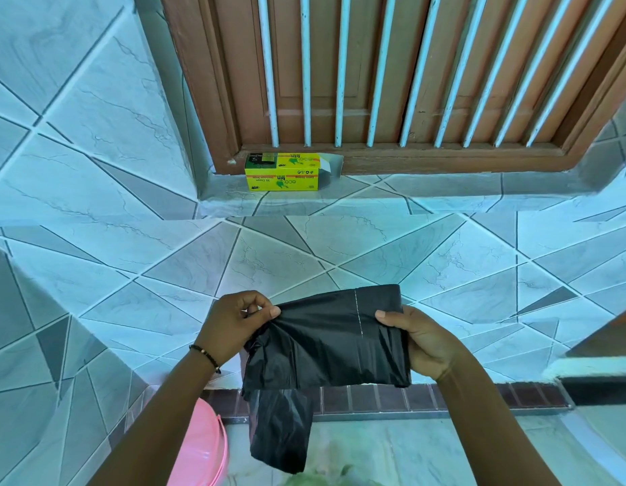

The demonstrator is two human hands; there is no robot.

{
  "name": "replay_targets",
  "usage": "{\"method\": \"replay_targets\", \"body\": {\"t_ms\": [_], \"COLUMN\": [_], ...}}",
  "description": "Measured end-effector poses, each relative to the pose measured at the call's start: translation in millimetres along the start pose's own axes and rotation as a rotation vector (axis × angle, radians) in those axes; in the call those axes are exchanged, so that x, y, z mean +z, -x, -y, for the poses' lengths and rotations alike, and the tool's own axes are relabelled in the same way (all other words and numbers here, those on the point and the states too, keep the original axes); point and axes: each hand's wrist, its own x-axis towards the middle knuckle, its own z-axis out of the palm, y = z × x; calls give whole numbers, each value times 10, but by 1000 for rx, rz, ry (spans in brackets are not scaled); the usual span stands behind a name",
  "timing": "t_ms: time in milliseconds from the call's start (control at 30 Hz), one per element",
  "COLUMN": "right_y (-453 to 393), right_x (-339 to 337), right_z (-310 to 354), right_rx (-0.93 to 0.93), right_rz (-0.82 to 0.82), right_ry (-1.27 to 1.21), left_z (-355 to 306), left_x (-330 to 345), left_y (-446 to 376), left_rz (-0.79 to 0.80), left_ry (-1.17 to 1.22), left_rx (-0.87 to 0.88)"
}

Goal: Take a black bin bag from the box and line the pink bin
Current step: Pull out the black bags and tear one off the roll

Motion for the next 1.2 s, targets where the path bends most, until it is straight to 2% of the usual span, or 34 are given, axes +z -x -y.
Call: {"method": "replay_targets", "body": {"t_ms": [133,300,500,733,867,967,1100,1200], "right_y": [-11,-1,-39,-58,-74,-94,-99,-86], "right_x": [84,377,421,508,615,650,704,741], "right_z": [-13,-25,-18,-78,-109,-132,-148,-132], "right_rx": [-25,-29,-88,-95,-167,-197,-185,-204], "right_rz": [-6,30,-90,-156,-241,-298,-262,-270], "right_ry": [19,83,173,321,428,503,590,654], "left_z": [-9,-230,-264,-303,-391,-440,-483,-508], "left_x": [96,433,549,538,568,571,553,555], "left_y": [24,56,45,60,100,116,119,142], "left_rz": [206,319,278,243,284,293,331,345], "left_ry": [-40,64,163,71,84,173,324,297], "left_rx": [-19,41,63,133,162,120,19,38]}}
